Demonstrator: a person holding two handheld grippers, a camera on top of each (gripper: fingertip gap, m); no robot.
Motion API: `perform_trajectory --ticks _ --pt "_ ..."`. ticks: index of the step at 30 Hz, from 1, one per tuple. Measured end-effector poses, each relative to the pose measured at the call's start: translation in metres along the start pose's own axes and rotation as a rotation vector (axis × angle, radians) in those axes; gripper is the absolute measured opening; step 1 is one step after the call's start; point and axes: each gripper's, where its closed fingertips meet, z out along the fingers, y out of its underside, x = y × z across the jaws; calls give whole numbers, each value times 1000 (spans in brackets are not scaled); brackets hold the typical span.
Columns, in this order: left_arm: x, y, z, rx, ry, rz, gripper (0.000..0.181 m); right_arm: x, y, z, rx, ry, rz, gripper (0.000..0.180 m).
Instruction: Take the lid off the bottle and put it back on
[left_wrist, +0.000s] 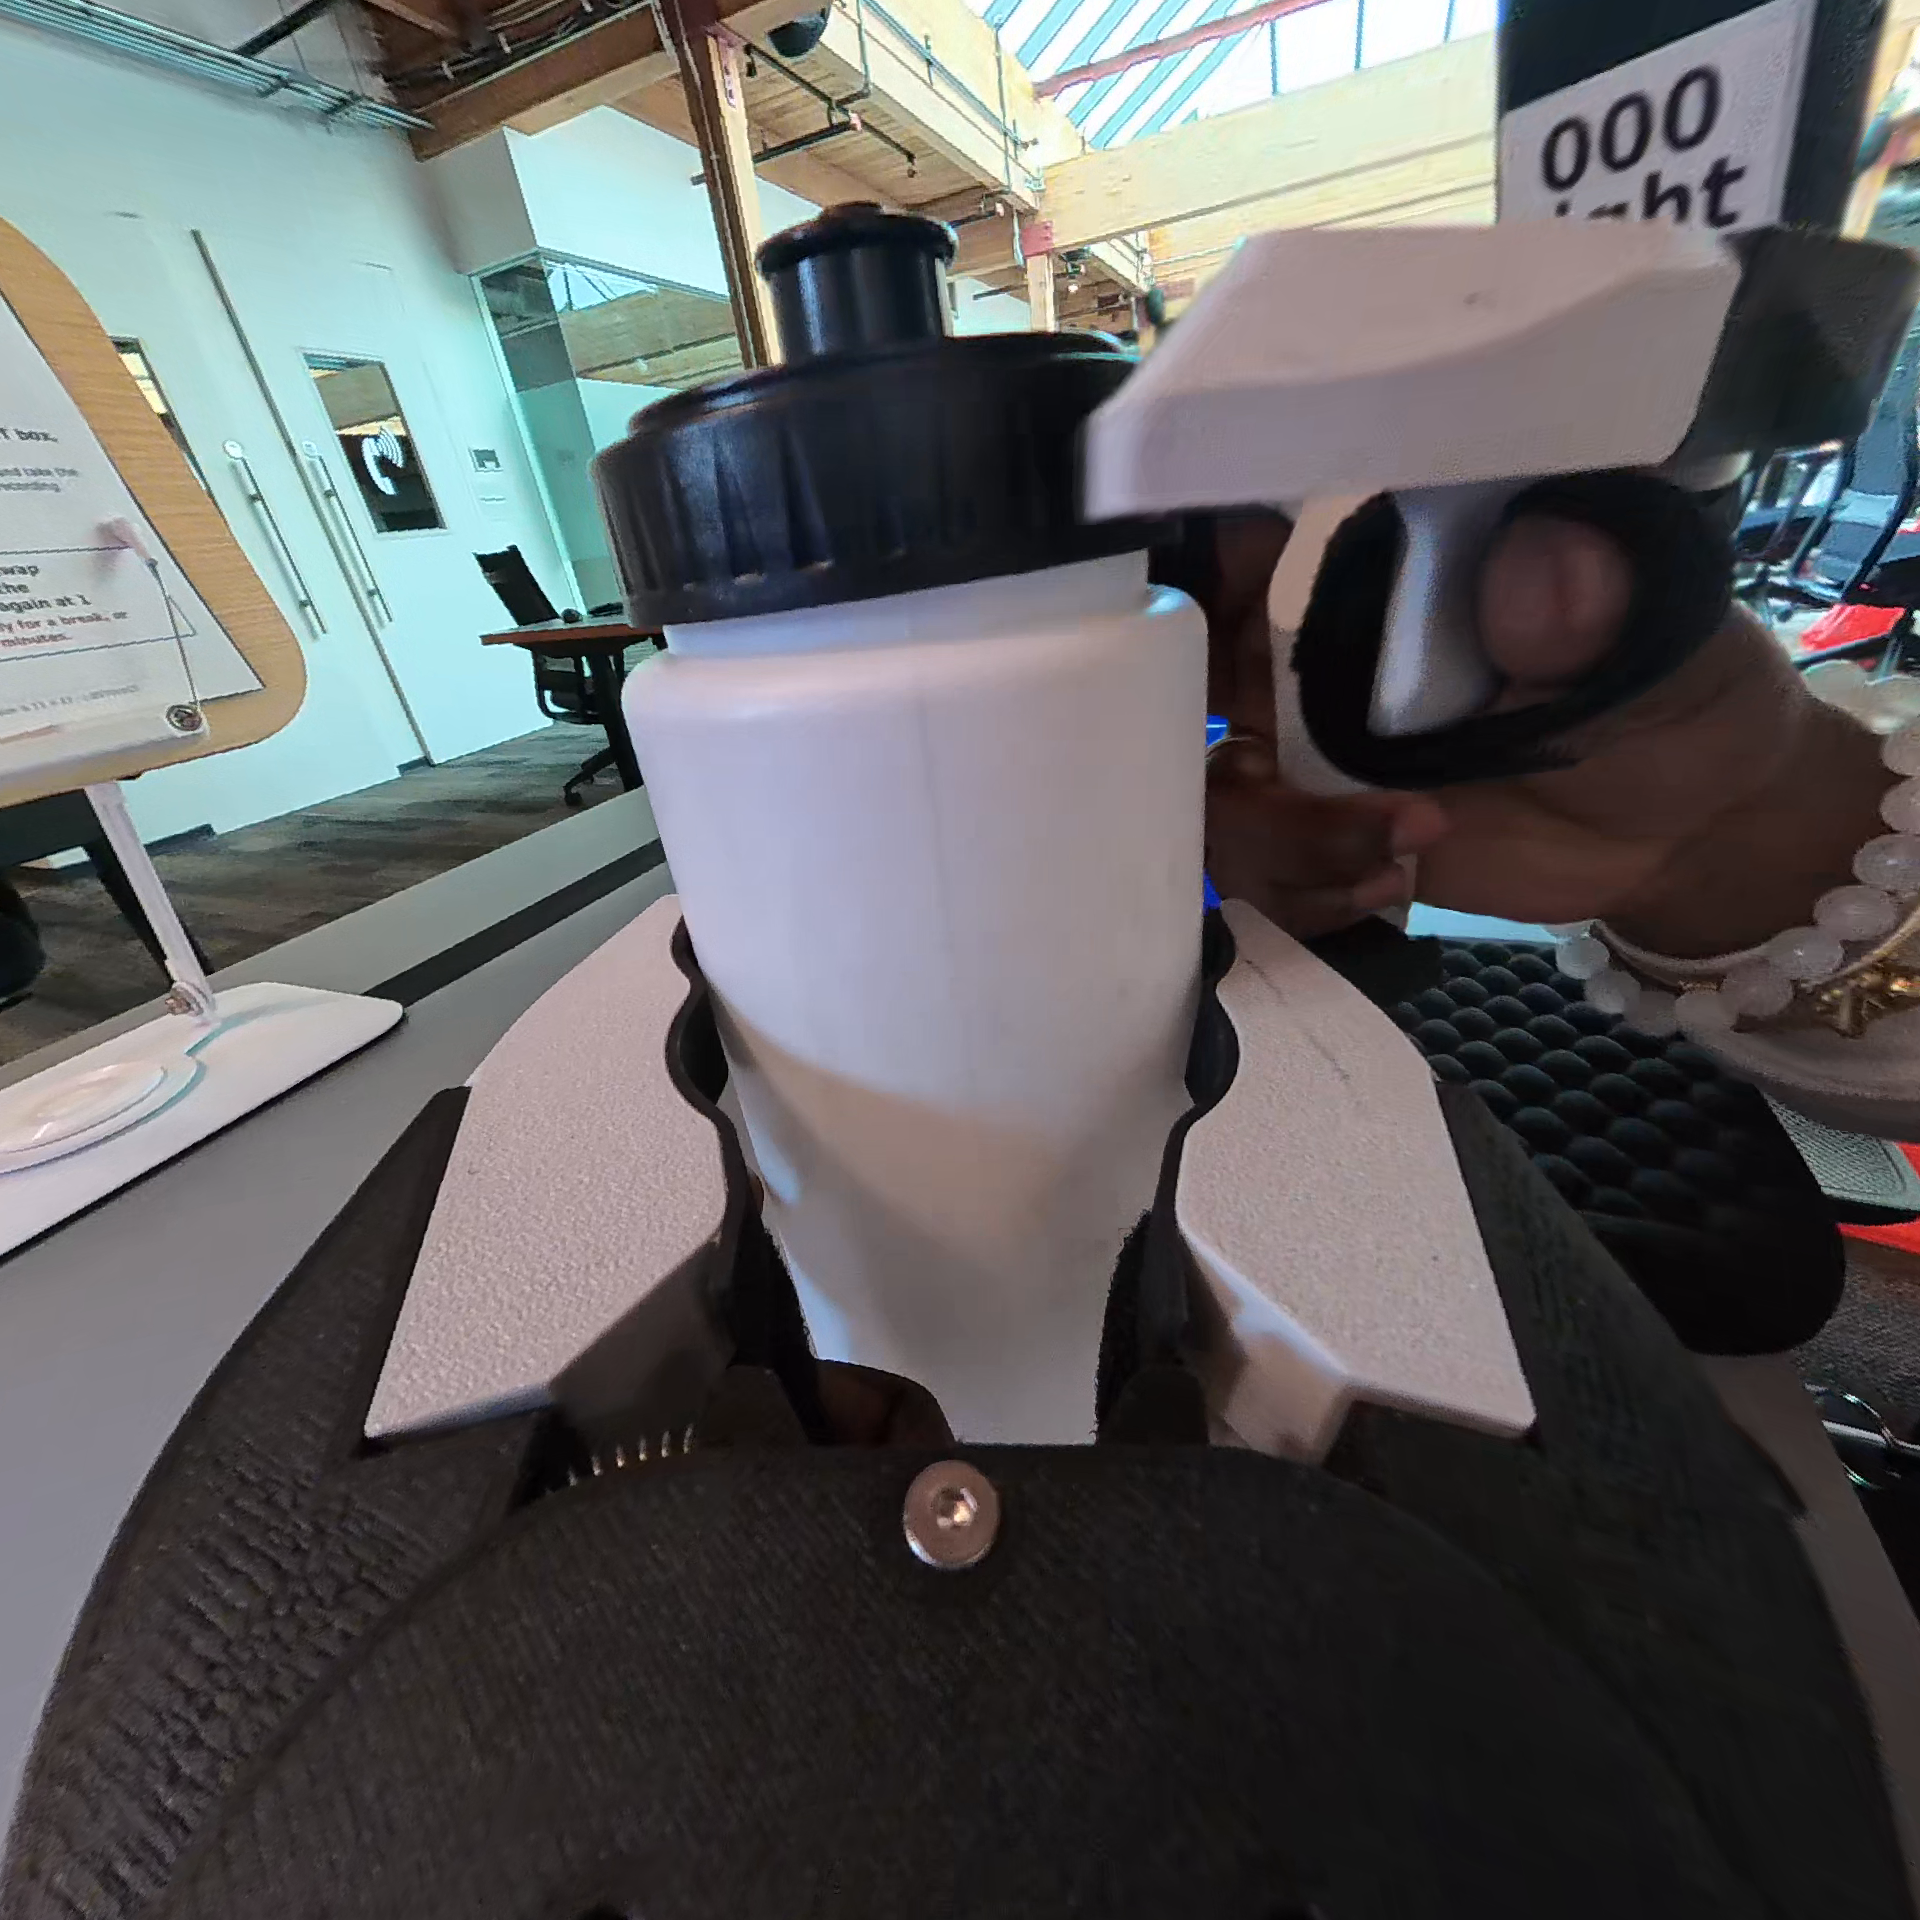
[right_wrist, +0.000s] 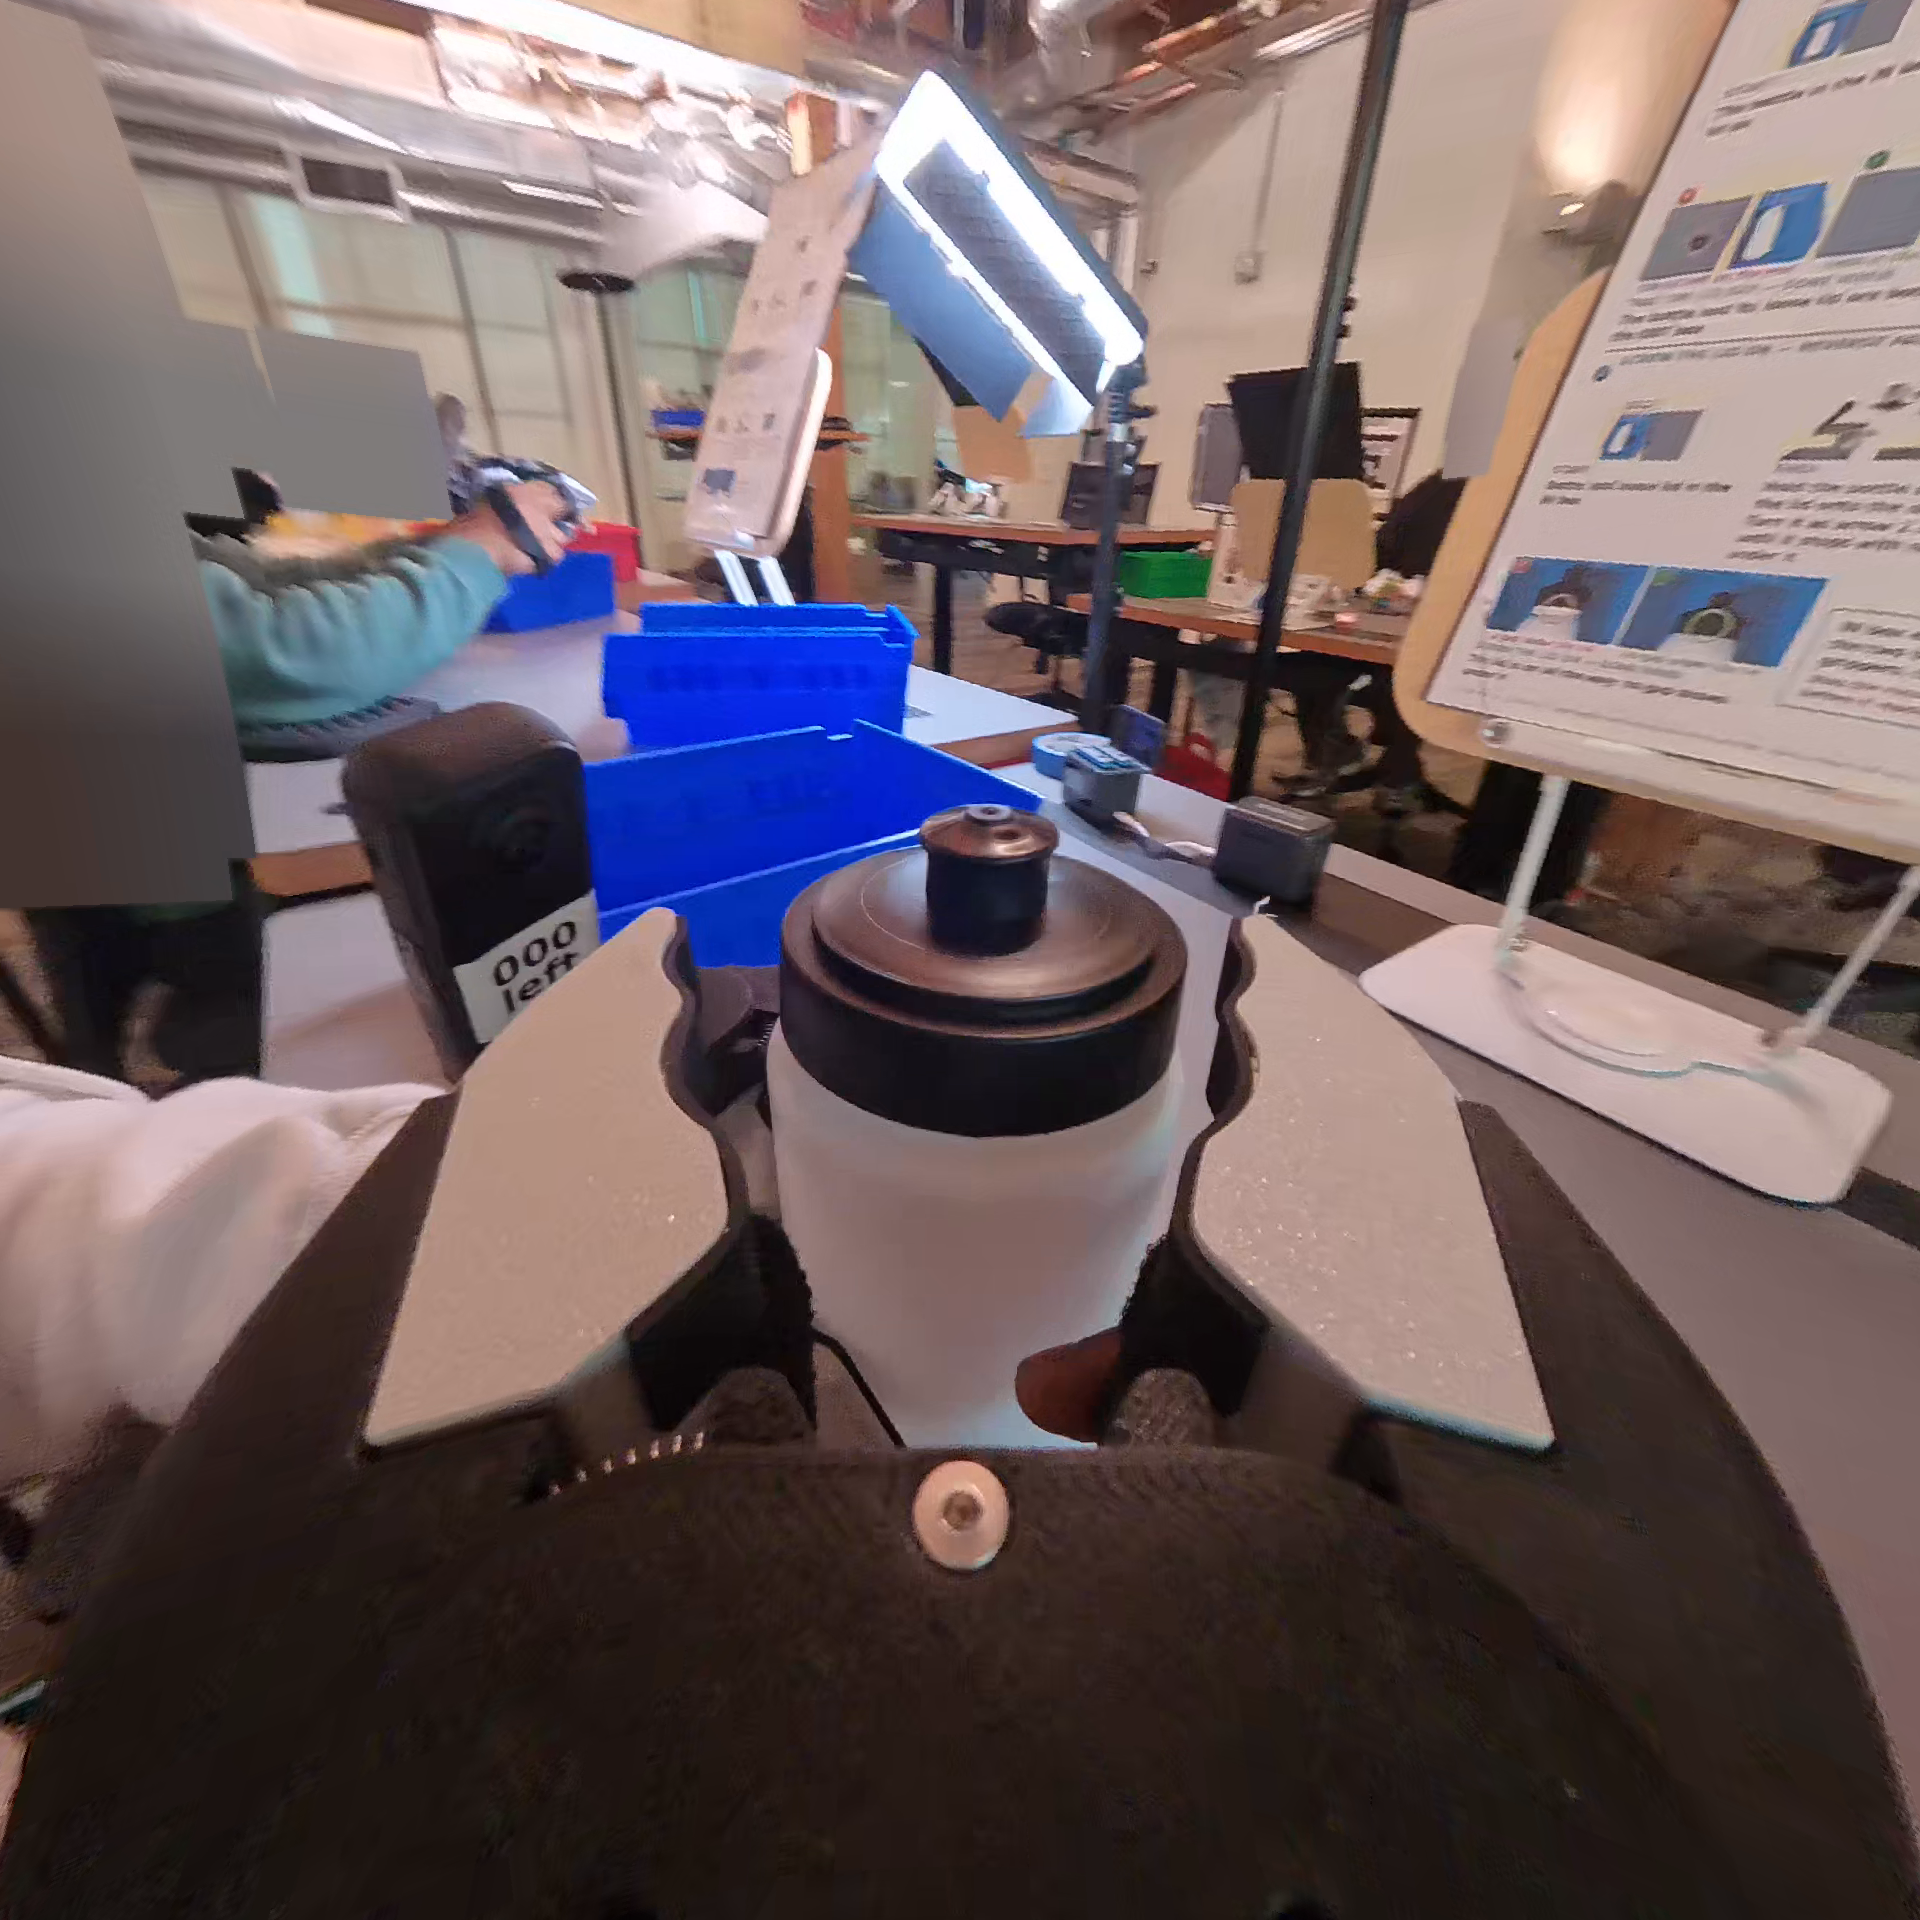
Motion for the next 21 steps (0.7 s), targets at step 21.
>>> perform_trajectory --ticks 21 --pt "17 -3 -2 30 152 -49 89 -26 -2 -16 -5 -1039 99 77"
